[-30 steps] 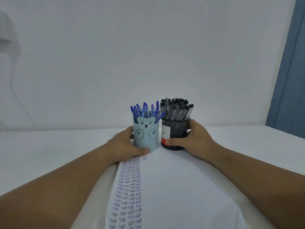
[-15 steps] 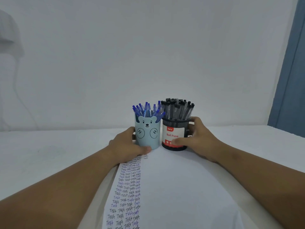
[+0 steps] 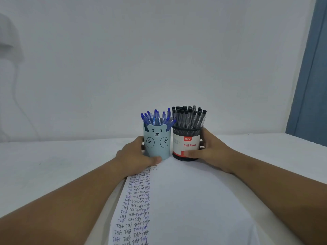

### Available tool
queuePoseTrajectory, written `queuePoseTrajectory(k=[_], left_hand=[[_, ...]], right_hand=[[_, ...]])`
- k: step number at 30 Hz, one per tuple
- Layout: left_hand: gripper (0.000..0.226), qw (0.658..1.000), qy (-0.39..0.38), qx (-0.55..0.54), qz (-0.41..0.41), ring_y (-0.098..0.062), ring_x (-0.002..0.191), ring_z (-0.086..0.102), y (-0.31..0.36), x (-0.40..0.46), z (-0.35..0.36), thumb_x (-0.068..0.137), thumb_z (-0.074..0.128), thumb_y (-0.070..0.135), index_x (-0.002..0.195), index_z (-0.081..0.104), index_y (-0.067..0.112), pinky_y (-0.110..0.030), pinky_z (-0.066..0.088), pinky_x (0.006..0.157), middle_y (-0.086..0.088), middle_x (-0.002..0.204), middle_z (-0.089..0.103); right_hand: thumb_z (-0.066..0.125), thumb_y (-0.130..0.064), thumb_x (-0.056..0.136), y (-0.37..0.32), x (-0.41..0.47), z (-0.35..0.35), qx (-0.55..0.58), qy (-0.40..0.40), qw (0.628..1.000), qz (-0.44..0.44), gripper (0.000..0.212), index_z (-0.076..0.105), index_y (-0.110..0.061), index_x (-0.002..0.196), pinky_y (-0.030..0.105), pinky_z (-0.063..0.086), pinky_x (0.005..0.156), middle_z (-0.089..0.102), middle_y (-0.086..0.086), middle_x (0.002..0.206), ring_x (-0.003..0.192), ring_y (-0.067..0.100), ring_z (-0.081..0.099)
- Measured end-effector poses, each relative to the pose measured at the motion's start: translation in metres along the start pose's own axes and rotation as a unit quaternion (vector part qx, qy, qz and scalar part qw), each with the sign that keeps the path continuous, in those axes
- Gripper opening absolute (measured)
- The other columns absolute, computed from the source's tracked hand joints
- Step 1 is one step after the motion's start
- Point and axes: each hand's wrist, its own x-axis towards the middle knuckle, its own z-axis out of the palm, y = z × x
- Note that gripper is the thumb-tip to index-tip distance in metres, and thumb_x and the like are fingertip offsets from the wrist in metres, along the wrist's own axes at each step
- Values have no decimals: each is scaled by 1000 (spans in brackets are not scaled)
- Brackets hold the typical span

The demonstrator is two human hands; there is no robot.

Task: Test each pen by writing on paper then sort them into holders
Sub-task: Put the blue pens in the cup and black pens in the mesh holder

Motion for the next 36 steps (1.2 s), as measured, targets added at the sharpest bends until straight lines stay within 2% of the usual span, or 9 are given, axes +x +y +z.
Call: queuePoseTrajectory(k=[2, 4, 9, 13, 17, 24, 28, 32, 36], left_hand=[[97, 1000, 0, 4, 2, -12, 124, 57, 0, -1, 0, 54, 76, 65, 139, 43, 35, -43, 41, 111, 13, 131, 60], [92, 1000, 3, 5, 4, -11, 123, 57, 0, -1, -1, 58, 80, 61, 139, 44, 35, -43, 41, 110, 16, 125, 59], [96, 1000, 11, 13, -1, -10, 119, 58, 2, -3, -1, 49, 76, 66, 135, 46, 36, -41, 43, 109, 20, 117, 57], [82, 1000, 10, -9, -6, -8, 116, 59, 2, -4, -1, 62, 83, 58, 133, 48, 36, -37, 45, 104, 19, 116, 60], [75, 1000, 17, -20, -8, -9, 115, 58, 3, -3, -1, 70, 84, 56, 133, 49, 36, -32, 46, 96, 16, 119, 62], [114, 999, -2, 33, 1, -9, 125, 55, 5, -7, -3, 39, 72, 77, 140, 41, 36, -42, 42, 111, 16, 135, 57], [102, 1000, 1, 29, -3, -10, 124, 56, 6, -10, -4, 52, 79, 69, 141, 41, 36, -41, 42, 110, 15, 137, 57], [97, 998, -24, 65, -10, -9, 129, 54, 7, -12, -6, 57, 70, 74, 143, 40, 39, -42, 39, 113, 15, 141, 57], [79, 989, -43, 141, -17, -14, 135, 49, 10, -15, -6, 82, 60, 74, 148, 33, 39, -40, 32, 115, 14, 148, 51]], right_hand=[[93, -28, 67, -3, -1, 2, -22, 29, 999, 5, 82, 44, -38, 132, 16, 54, 78, 63, -18, 119, 93, -4, 65], [95, -33, 64, -1, -1, 2, -39, 51, 998, 4, 83, 45, -36, 130, 13, 51, 69, 63, -16, 115, 84, -6, 65], [93, -31, 68, 5, 1, -1, -43, 38, 998, 4, 82, 47, -32, 136, 34, 57, 91, 65, -16, 119, 102, 5, 66], [92, -35, 64, 5, 3, 0, -30, 30, 999, 4, 85, 47, -33, 136, 38, 57, 95, 66, -15, 121, 107, 6, 66], [92, -51, 48, 5, 1, 0, -36, 33, 999, 9, 93, 52, -35, 131, 36, 57, 93, 70, -16, 115, 103, 5, 68], [92, -23, 69, 2, -1, -1, -73, 14, 997, 13, 74, 50, -29, 129, 18, 53, 86, 68, -15, 114, 103, 2, 66], [92, -27, 68, 2, -1, -2, -79, 6, 997, 13, 78, 48, -31, 132, 26, 54, 95, 68, -14, 116, 104, 1, 66], [94, -35, 64, -1, -4, -7, -110, -27, 993, 16, 87, 41, -38, 133, 15, 47, 90, 61, -22, 118, 109, -5, 59], [92, -42, 66, 2, -3, -9, -121, -39, 992, 19, 88, 41, -34, 139, 25, 45, 103, 60, -21, 126, 121, 1, 55]])
